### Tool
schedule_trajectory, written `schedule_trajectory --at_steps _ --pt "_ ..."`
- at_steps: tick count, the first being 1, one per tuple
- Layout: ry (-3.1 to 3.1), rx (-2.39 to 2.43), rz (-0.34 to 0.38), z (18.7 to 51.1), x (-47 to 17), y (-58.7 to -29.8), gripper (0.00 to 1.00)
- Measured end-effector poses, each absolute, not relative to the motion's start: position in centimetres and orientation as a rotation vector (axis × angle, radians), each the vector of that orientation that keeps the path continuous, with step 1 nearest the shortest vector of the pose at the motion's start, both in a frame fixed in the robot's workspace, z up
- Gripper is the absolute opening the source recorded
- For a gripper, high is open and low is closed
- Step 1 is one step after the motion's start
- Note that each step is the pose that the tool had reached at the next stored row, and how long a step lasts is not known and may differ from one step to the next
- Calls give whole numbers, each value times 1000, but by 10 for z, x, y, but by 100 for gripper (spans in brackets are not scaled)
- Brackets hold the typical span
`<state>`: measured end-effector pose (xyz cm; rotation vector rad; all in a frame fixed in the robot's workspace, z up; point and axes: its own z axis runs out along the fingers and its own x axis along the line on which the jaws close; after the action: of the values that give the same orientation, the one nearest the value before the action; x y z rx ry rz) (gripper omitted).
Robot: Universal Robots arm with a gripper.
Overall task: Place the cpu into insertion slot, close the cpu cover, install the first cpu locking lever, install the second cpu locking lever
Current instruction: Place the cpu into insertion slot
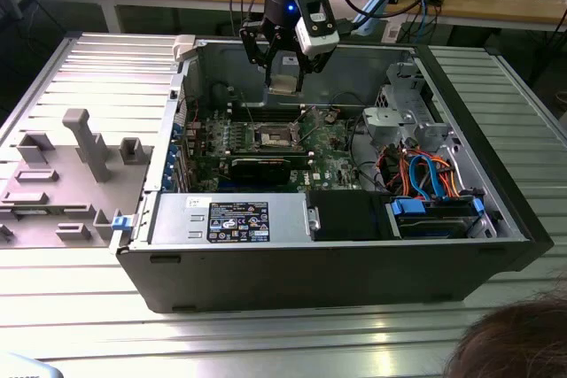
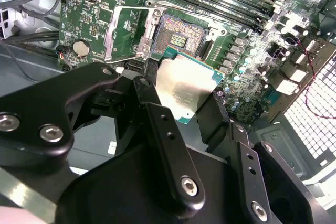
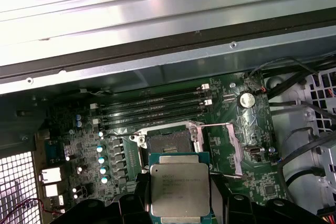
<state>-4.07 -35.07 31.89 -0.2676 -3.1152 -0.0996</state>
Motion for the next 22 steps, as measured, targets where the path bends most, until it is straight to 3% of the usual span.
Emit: schedule_trajectory --at_steps 22 --pt "-3113 -301 -100 319 -41 -351 55"
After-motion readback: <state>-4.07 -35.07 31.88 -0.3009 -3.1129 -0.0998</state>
